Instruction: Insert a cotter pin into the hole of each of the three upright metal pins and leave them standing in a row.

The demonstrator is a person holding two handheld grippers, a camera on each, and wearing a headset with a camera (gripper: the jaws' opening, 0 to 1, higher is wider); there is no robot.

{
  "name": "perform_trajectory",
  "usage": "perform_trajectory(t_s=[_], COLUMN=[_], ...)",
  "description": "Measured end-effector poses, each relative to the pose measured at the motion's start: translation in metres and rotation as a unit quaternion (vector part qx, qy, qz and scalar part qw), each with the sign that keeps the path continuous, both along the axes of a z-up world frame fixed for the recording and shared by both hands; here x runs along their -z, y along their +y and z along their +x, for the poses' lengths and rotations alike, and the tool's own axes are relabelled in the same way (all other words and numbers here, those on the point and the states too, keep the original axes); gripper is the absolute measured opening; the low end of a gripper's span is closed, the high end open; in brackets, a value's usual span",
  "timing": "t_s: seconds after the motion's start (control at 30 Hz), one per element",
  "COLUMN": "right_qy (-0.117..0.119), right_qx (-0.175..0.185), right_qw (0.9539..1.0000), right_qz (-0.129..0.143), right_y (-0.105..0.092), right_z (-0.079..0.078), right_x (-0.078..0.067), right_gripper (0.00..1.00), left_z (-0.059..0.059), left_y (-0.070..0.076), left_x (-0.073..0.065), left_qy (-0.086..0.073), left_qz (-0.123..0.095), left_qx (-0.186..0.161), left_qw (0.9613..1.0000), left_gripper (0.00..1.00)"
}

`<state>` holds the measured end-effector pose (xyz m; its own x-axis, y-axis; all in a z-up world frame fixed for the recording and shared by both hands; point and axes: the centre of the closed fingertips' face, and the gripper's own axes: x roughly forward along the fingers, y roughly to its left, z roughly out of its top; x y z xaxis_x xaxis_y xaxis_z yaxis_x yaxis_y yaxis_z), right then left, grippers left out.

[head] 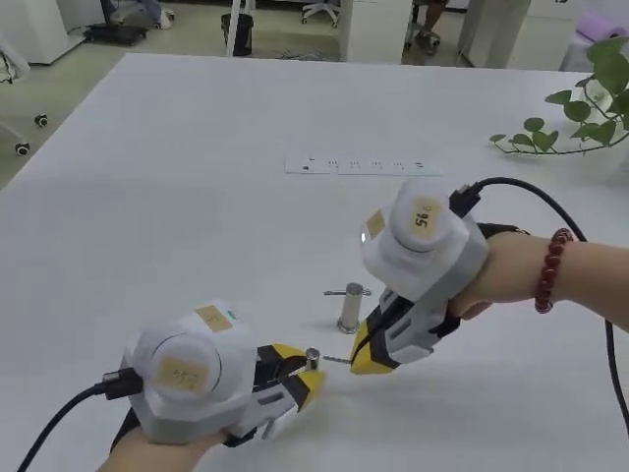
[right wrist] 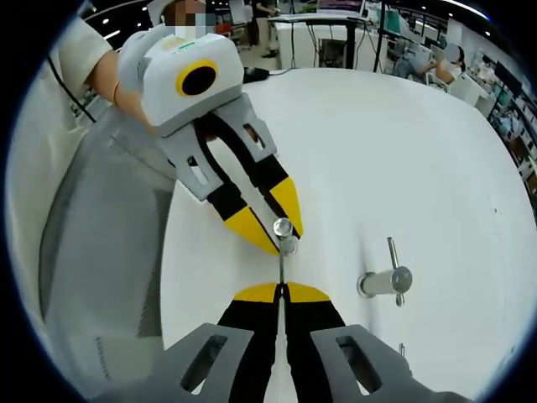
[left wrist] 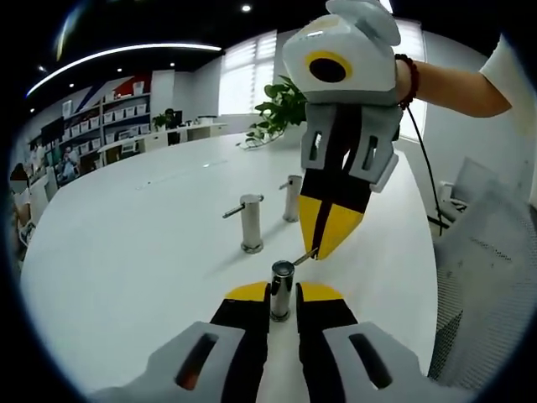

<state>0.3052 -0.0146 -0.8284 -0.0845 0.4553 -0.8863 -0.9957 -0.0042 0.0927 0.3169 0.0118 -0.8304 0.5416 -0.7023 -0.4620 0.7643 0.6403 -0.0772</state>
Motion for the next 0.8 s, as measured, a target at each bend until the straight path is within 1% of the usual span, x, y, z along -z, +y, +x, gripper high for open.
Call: perform_trajectory(t_s=[0.1, 0.4, 0.57, 0.67, 0.73, 0.8], right_qy=[-0.002, -0.003, -0.011, -0.014, -0.021, -0.024], right_qx=[-0.002, -0.008, -0.015, -0.021, -0.029, -0.033], right_qw=[1.0000, 0.9999, 0.9996, 0.9995, 0.9989, 0.9986], right_qz=[-0.003, -0.008, -0.019, -0.021, -0.031, -0.035], right_y=[0.0009, 0.0048, 0.0057, 0.0088, 0.0086, 0.0101], right_z=[0.0010, 0.0015, 0.0028, 0.0028, 0.0037, 0.0034], right_x=[0.0003, 0.0007, 0.0003, -0.0019, -0.0017, -0.0021], right_gripper=[0.03, 0.03, 0.03, 0.03, 0.03, 0.03], left_z=[0.0012, 0.0025, 0.0026, 0.0022, 0.0023, 0.0026], left_y=[0.0008, 0.0012, 0.0009, 0.0005, 0.0003, -0.0001], left_x=[0.0002, 0.0009, 0.0009, 0.0012, 0.0014, 0.0015], left_qy=[0.000, 0.000, -0.002, -0.004, -0.005, -0.005], left_qz=[0.000, -0.002, -0.003, -0.002, -0.001, -0.001], left_qx=[-0.002, -0.003, -0.003, -0.002, -0.002, -0.001], left_qw=[1.0000, 1.0000, 1.0000, 1.0000, 1.0000, 1.0000], left_gripper=[0.08, 0.08, 0.07, 0.07, 0.07, 0.07])
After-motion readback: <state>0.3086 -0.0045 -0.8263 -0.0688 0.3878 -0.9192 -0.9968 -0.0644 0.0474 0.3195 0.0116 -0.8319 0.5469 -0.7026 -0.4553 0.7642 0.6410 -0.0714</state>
